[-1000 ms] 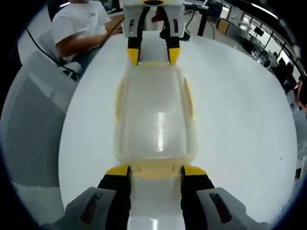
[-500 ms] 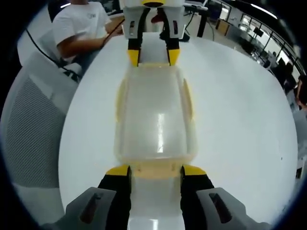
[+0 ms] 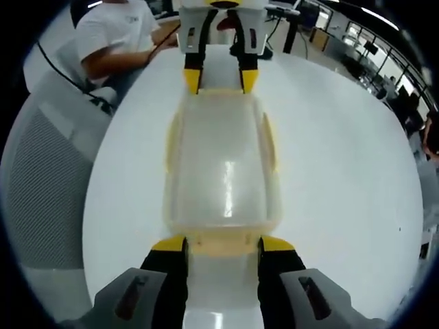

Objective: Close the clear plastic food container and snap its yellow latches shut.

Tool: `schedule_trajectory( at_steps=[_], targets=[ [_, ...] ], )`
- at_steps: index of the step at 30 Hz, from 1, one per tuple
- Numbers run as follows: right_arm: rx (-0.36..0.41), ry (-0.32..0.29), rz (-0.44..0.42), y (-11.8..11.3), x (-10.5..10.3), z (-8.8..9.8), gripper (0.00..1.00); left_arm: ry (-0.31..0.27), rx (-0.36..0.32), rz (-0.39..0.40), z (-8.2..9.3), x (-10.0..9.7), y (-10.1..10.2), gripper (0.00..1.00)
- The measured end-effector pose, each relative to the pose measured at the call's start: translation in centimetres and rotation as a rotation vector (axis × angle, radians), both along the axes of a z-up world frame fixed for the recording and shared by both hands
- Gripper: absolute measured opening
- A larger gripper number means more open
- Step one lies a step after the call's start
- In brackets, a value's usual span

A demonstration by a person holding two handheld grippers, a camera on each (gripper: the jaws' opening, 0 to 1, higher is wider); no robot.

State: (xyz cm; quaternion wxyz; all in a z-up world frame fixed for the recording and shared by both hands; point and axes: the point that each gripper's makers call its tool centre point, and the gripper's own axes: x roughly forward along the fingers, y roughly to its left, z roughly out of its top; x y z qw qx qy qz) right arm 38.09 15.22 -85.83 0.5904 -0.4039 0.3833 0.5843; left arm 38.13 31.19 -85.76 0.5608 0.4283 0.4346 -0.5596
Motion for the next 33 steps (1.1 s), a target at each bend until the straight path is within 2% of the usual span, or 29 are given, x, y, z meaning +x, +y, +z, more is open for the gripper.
schedule_trajectory(
  at_steps=[4, 17, 21, 33],
  targets=[
    [0.012, 0.011, -0.001, 0.0, -0.3, 0.0, 0.38, -0.006, -0.003, -0.027, 0.1, -0.4, 0.1, 0.38],
    [0.023, 0.017, 0.001, -0.5, -0.2, 1.1, 0.38, -0.006, -0.031, -0.003, 1.3, -0.4, -0.4, 0.38],
    [0.019, 0.022, 0.008, -0.6, -0.6, 1.6, 0.38, 0.012, -0.027, -0.005, 1.6, -0.7, -0.6, 0.38],
    [0.042, 0.027, -0.007, -1.0, -0.1, 3.4, 0.38, 0.009, -0.023, -0.020, 3.6, -0.2, -0.9, 0.38]
  ],
)
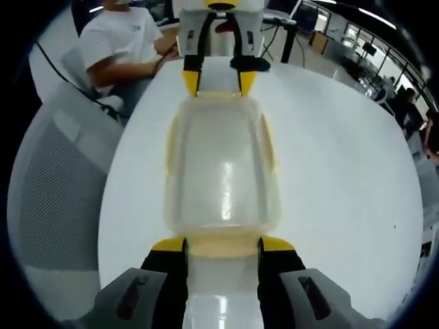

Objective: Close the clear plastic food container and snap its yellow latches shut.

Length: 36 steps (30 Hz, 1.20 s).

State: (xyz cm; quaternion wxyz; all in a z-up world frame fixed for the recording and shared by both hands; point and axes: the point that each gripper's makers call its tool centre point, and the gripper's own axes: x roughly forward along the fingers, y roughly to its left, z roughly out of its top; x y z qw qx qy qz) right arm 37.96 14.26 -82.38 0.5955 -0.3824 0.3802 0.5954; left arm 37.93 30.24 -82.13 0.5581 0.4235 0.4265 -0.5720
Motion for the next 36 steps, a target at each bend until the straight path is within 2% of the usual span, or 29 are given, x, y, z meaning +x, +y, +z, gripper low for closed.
schedule_trajectory(
  at_steps=[10, 20, 32, 36],
  targets=[
    [0.019, 0.005, 0.009, -0.2, 0.4, 2.2, 0.38, 0.010, -0.001, 0.003, 2.1, 0.4, -0.2, 0.38],
    [0.028, -0.012, 0.009, -0.6, 1.2, 3.9, 0.38, -0.018, -0.010, 0.002, 3.7, 1.3, -0.5, 0.38],
    [0.026, -0.014, 0.012, -1.4, 1.0, 4.2, 0.38, -0.009, 0.008, -0.003, 3.6, 1.0, -1.3, 0.38],
    [0.013, -0.013, 0.021, -2.3, 0.8, 4.1, 0.38, -0.018, -0.002, -0.008, 3.8, 0.9, -2.3, 0.38]
  ],
)
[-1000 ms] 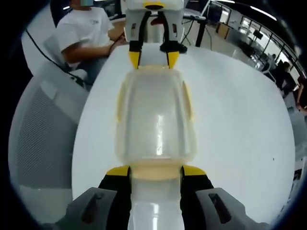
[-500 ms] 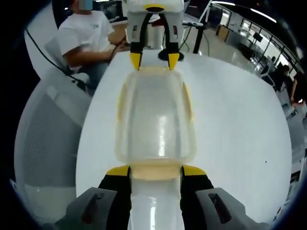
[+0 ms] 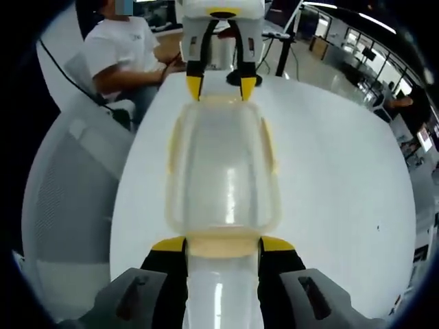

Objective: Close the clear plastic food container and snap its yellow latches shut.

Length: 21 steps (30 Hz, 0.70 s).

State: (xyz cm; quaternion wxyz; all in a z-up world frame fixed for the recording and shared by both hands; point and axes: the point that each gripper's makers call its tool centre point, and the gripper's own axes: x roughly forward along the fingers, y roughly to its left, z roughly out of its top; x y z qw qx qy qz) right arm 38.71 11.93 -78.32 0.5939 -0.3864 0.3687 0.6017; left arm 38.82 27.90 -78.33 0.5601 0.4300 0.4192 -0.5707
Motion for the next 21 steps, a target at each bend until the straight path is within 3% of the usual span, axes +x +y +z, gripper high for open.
schedule_trajectory(
  at_steps=[21],
  targets=[
    [-0.009, -0.001, -0.023, -5.2, 0.4, 0.3, 0.38, -0.016, -0.013, -0.010, 0.7, 0.6, -5.2, 0.38]
  ],
)
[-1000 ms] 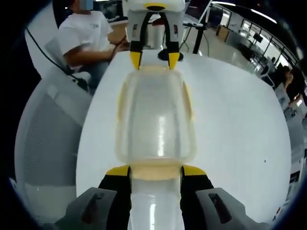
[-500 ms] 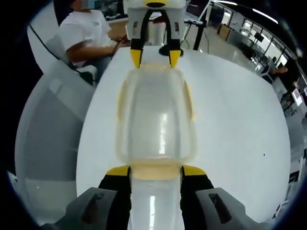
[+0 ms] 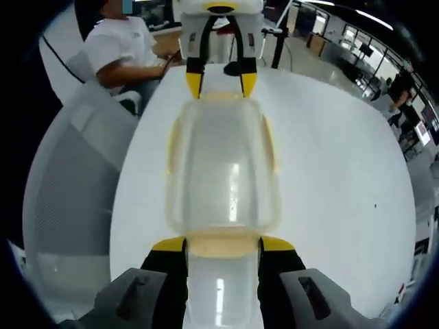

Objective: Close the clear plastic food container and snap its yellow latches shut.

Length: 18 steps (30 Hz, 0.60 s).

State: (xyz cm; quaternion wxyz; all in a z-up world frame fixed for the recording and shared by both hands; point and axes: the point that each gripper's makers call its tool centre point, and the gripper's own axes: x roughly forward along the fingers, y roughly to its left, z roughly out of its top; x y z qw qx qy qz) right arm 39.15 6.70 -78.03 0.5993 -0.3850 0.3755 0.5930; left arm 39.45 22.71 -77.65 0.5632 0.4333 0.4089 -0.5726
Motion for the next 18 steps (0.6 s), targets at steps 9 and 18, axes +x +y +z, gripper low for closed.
schedule_trajectory(
  at_steps=[9, 18],
  targets=[
    [-0.012, 0.002, -0.004, -2.1, -0.1, 0.0, 0.38, -0.001, 0.002, -0.004, -0.1, -0.1, -2.0, 0.38],
    [-0.018, 0.000, -0.008, -4.6, 0.0, 0.2, 0.38, 0.000, -0.004, -0.006, 0.1, 0.0, -4.6, 0.38]
  ],
)
